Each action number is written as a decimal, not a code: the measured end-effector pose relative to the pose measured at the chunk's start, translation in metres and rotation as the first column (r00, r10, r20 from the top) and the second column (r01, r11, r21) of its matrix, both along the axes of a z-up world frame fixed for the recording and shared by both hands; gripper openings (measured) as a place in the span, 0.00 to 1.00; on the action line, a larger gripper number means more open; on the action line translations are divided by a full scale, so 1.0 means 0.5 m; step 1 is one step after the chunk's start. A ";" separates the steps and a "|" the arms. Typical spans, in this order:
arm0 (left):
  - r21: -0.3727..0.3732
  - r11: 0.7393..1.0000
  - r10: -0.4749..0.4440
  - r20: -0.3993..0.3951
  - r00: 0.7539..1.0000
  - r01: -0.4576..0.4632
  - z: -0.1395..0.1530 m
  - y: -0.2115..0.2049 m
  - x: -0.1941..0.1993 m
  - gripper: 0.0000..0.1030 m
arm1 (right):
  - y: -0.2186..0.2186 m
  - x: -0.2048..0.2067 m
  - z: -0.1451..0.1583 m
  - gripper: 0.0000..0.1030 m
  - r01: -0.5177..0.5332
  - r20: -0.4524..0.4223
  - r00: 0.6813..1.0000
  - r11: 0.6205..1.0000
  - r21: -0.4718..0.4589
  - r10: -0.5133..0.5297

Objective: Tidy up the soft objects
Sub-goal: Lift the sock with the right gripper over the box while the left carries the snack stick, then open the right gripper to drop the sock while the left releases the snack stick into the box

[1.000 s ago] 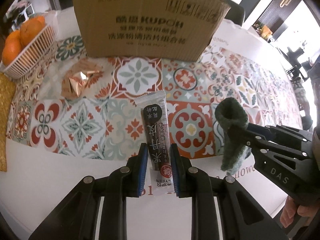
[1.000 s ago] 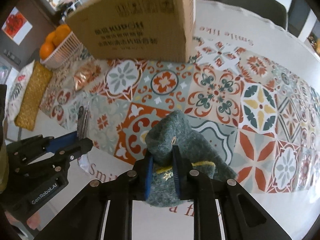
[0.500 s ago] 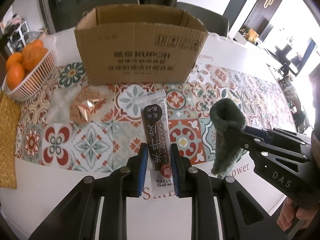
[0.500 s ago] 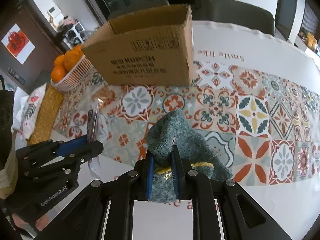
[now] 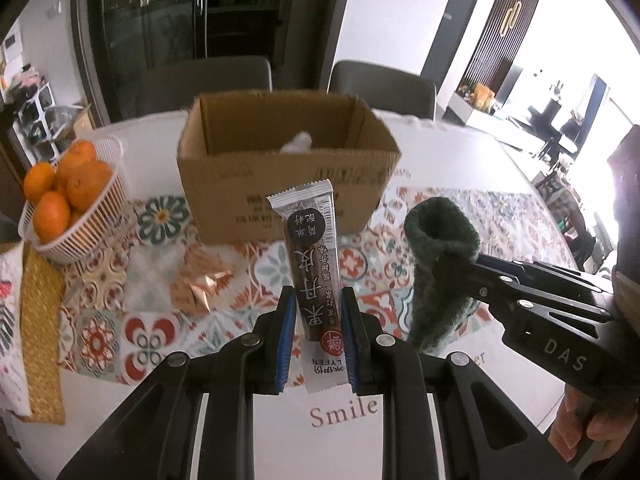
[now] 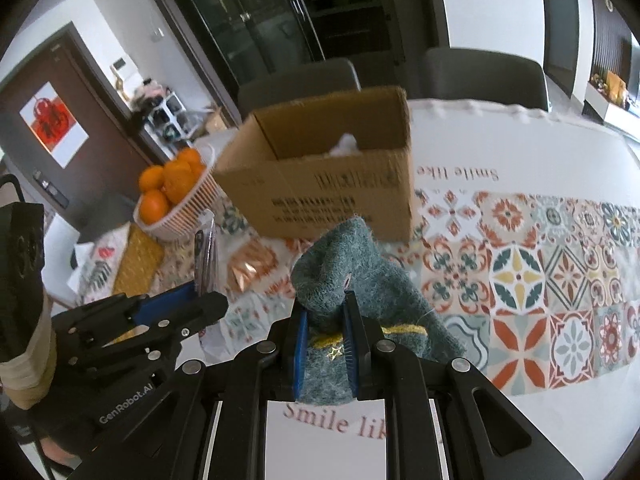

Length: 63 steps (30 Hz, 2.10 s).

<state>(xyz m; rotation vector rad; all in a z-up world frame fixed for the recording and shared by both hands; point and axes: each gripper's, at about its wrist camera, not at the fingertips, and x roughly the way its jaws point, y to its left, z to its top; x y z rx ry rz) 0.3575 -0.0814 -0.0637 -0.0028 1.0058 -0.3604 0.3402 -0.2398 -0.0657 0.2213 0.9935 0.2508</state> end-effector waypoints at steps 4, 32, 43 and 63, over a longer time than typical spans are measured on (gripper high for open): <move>-0.009 1.000 0.003 0.039 0.999 -0.003 0.034 0.012 0.010 0.22 | 0.009 0.009 0.032 0.17 0.009 0.044 0.999 1.000 0.014 -0.009; 0.010 1.000 0.011 0.156 0.988 -0.013 0.160 0.037 0.158 0.22 | 0.037 0.173 0.169 0.17 -0.023 0.194 0.981 0.999 0.046 0.013; 0.023 0.999 0.025 0.114 0.993 -0.028 0.128 0.037 0.261 0.22 | 0.040 0.271 0.149 0.17 -0.045 0.178 0.983 0.998 0.033 0.038; 0.136 0.991 0.005 -0.103 0.995 0.009 -0.057 0.003 0.425 0.22 | 0.034 0.426 -0.048 0.17 -0.075 -0.069 0.995 0.997 0.008 0.075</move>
